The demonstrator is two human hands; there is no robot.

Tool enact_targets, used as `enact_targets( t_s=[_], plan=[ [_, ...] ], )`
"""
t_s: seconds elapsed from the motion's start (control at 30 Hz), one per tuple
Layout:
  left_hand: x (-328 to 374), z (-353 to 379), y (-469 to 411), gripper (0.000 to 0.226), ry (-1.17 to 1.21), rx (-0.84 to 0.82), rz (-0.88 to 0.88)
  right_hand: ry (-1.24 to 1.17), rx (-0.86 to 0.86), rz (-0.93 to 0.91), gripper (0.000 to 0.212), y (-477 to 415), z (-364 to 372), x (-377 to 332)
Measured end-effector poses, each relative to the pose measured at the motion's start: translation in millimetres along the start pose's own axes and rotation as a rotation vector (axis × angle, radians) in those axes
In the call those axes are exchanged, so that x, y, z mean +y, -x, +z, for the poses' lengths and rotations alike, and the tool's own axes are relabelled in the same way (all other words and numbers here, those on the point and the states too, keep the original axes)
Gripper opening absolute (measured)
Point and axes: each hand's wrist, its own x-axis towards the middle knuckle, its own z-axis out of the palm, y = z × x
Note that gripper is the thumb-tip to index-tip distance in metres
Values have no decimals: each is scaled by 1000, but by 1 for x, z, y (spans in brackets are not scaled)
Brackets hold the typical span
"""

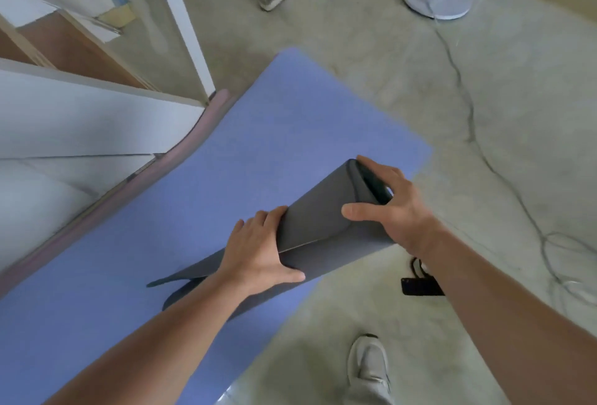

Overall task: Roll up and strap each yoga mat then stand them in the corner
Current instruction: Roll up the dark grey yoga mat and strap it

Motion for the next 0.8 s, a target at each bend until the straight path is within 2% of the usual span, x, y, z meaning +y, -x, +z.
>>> enact_targets(
  t_s=[0.1, 0.27, 0.43, 0.57, 0.67, 0.73, 0.8],
  plan=[
    [20, 18, -51, 107, -78, -11, 59, -142, 57, 7, 89, -32, -30, 56],
    [30, 74, -133, 103, -284, -104, 168, -365, 153, 91, 77, -72, -38, 171],
    [39, 173, -202, 102, -390, -151, 238, -232, 326, 187, 37, -107, -23, 296],
    [33, 228, -224, 103, -430, -178, 276, -236, 393, 274, 27, -108, -3, 361],
    [28, 245, -223, 83, -381, -187, 286, -160, 416, 294, 26, -107, 5, 386],
    [32, 251, -224, 59, -328, -122, 259, -121, 433, 300, 31, -111, 7, 390],
    [43, 255, -227, 49, -284, -29, 214, -92, 453, 296, 33, -116, 9, 390]
  ],
)
